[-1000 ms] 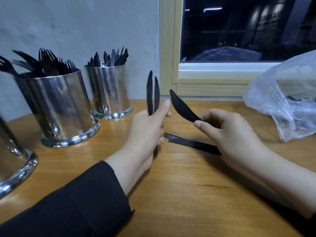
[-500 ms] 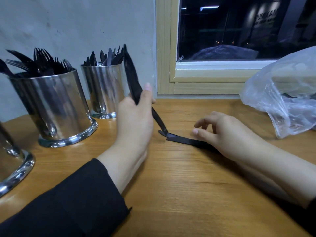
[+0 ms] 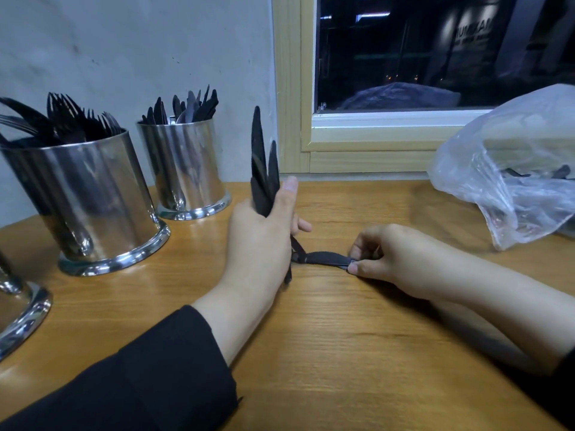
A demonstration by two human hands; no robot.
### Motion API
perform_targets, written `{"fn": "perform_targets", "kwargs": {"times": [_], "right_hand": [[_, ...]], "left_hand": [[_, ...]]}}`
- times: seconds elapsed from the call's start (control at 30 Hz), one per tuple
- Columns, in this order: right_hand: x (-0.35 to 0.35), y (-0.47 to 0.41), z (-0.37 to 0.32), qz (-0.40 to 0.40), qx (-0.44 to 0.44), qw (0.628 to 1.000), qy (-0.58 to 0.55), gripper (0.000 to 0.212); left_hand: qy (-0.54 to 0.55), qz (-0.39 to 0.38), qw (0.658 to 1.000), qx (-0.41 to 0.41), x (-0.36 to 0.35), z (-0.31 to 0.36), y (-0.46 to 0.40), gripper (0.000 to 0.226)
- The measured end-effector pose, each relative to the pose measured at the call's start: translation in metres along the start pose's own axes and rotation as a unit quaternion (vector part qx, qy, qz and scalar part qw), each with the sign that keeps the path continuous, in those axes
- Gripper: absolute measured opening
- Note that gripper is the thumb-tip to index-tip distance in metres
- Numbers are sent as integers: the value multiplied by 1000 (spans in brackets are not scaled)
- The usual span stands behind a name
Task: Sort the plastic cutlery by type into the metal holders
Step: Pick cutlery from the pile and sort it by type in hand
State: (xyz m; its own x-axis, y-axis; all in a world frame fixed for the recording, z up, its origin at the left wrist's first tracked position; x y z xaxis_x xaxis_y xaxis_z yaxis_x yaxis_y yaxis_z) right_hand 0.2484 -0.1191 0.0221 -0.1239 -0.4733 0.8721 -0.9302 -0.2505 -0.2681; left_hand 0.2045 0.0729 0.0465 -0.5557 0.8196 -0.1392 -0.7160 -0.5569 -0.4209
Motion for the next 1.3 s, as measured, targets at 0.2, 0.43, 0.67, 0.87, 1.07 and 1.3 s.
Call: {"fn": "perform_targets", "kwargs": {"times": [0.2, 0.43, 0.67, 0.87, 1.07, 1.3], "right_hand": [[4, 2, -1, -30, -23, 999, 4, 14], [5, 7, -5, -51, -43, 997, 24, 15], [6, 8, -7, -5, -22, 1000, 0, 18], [19, 7, -18, 128, 26, 979, -157, 18], [18, 14, -38, 143, 47, 955, -257, 10], [27, 14, -35, 227, 36, 926, -300, 10]], "left_hand": [[61, 59, 996, 33, 14, 9, -13, 37], [-32, -70, 995, 64, -5, -20, -2, 30], [1, -35, 986, 163, -1, -31, 0, 35], [9, -51, 982, 182, -5, -33, 4, 48], [55, -75, 975, 202, -12, -29, 10, 37], [86, 6, 986, 145, -1, -17, -4, 35]]}}
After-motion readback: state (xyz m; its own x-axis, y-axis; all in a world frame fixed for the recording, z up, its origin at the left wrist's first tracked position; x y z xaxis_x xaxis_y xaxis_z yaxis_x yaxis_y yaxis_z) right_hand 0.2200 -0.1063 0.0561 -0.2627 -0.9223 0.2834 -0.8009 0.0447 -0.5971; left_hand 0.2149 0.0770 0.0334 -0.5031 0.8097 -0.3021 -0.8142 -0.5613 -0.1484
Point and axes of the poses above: each hand's wrist, its own y-axis away from the middle knuckle, its own x-axis out of the back of the hand, z = x × y, the point moved 6 cm from there along -y, towards the middle knuckle, and after that the axes turned 14 degrees about z, right-handed, at the moved point
